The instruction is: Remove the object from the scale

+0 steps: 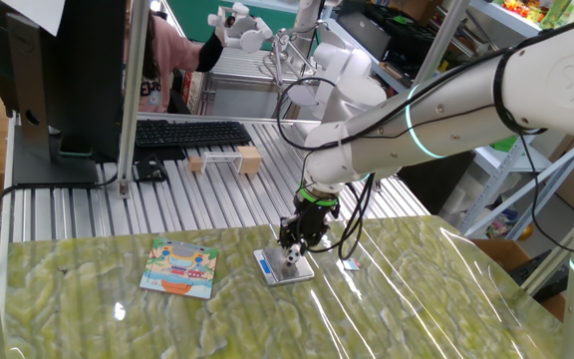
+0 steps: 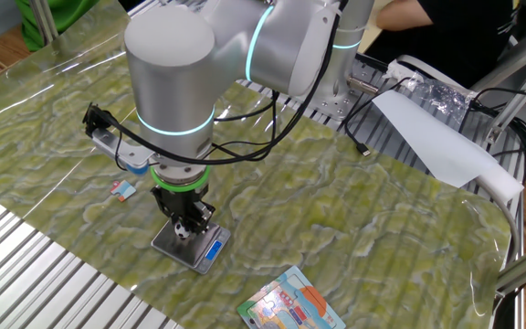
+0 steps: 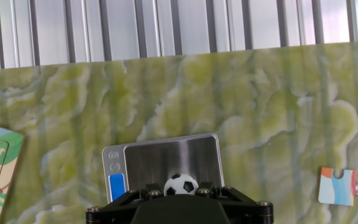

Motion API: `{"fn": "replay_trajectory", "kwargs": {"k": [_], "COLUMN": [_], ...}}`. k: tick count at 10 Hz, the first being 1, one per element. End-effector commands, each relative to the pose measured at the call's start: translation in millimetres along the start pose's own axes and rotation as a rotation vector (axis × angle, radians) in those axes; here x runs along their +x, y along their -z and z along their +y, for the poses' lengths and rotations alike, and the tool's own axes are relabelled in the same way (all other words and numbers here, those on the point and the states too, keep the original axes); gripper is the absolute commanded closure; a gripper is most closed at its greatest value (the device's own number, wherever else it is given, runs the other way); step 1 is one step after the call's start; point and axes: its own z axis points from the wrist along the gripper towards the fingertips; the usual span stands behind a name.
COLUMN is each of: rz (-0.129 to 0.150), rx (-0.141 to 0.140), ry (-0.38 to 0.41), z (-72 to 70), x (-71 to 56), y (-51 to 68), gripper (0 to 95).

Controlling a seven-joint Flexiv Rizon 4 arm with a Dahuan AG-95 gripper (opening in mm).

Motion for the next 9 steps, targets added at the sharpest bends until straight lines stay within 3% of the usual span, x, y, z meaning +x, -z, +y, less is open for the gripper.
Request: {"fn": "replay_trajectory", "kwargs": {"k": [1, 9], "rz": [-0.002, -0.002], "rx": [0.000, -0.002], "ry": [-0.001, -0.003], "z": [0.0, -1.3], "x": [0.1, -0.8], "y": [0.0, -3.6], "gripper": [57.0, 57.0]}}
